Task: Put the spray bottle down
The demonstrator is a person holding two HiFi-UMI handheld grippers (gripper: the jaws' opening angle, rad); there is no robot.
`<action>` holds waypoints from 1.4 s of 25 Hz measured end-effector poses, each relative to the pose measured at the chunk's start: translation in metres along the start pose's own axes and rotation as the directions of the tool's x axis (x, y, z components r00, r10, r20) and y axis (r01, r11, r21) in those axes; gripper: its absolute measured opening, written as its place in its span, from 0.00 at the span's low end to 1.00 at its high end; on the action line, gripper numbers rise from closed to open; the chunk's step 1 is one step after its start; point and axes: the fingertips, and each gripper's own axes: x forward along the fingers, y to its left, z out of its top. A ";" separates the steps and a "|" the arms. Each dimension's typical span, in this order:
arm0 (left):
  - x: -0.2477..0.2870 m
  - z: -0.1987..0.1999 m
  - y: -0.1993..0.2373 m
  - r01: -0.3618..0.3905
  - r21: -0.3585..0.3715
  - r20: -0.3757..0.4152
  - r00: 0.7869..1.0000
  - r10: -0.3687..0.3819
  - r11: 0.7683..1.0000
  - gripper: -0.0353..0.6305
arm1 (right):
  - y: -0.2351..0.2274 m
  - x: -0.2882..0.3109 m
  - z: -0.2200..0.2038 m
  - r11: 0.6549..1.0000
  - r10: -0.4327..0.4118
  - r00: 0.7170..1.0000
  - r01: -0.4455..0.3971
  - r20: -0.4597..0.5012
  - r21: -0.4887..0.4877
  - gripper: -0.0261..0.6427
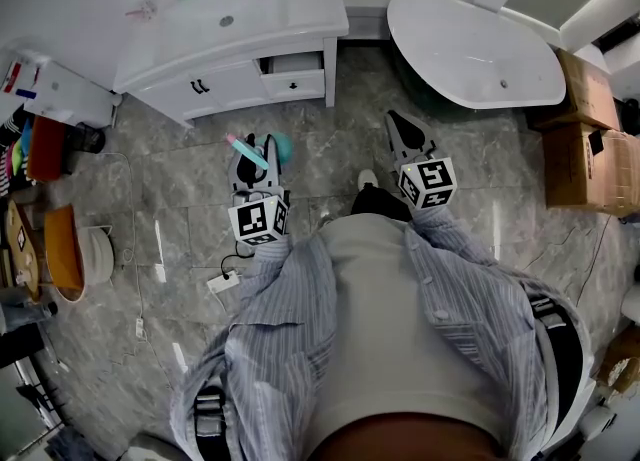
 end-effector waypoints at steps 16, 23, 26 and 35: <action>0.160 -0.008 0.038 -0.052 0.033 -0.021 0.998 0.053 0.998 0.25 | -0.089 0.159 0.016 0.999 0.033 0.999 -0.033 0.028 0.021 0.06; 0.282 0.004 0.036 -0.054 0.048 -0.015 0.998 0.055 0.997 0.25 | -0.168 0.250 0.040 0.998 0.053 0.998 -0.054 0.037 0.023 0.06; 0.332 0.008 0.032 -0.051 0.062 -0.010 0.999 0.051 0.997 0.25 | -0.198 0.288 0.049 0.997 0.068 0.997 -0.069 0.046 0.024 0.06; 0.454 0.005 0.020 -0.049 0.084 -0.016 0.999 0.050 0.995 0.25 | -0.256 0.370 0.065 0.990 0.138 0.988 -0.140 0.070 0.024 0.06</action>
